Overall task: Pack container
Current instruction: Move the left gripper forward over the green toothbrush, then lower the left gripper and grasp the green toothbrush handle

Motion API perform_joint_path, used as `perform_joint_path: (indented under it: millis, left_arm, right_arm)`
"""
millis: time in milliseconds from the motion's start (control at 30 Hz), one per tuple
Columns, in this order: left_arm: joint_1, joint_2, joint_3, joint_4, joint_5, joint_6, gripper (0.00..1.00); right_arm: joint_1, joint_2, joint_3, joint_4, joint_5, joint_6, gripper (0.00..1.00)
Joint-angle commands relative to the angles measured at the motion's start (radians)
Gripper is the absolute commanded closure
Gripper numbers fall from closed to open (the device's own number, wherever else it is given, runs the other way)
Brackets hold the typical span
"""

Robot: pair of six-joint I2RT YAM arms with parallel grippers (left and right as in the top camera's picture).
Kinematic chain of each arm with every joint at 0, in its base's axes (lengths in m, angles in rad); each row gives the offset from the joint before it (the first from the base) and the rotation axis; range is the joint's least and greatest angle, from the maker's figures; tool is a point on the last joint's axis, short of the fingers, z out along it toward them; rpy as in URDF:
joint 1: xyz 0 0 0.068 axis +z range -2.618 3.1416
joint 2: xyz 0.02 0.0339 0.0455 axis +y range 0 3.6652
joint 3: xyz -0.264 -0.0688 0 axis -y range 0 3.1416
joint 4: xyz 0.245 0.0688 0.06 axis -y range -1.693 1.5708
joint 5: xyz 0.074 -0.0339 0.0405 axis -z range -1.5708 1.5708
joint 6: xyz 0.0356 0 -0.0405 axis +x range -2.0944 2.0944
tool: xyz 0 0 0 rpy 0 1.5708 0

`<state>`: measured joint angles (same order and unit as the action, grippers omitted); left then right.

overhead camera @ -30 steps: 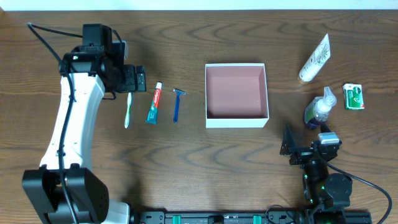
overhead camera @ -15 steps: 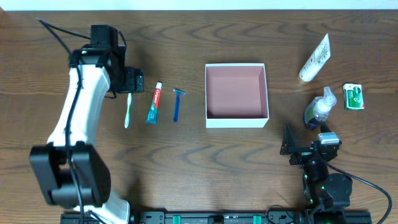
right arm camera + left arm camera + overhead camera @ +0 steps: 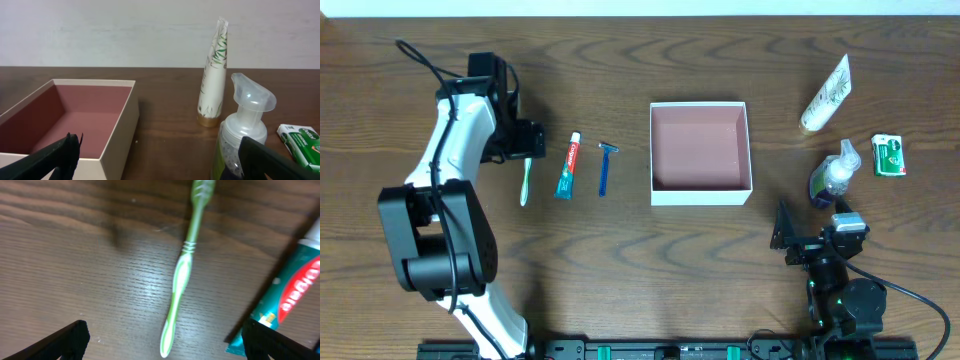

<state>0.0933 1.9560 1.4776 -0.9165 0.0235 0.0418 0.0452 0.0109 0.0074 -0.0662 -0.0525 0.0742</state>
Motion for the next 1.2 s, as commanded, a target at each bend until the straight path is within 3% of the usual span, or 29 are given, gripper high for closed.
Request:
perform_joint_path:
  millis: [0, 1167]
  left_arm:
    - [0.013, 0.040, 0.012, -0.008, 0.045, 0.026, 0.02]
    - [0.011, 0.137, 0.001, 0.029, 0.029, 0.032, 0.02]
  right_arm:
    - [0.000, -0.006, -0.002, -0.005, 0.003, -0.012, 0.01]
    - [0.000, -0.006, -0.002, -0.005, 0.003, -0.012, 0.01]
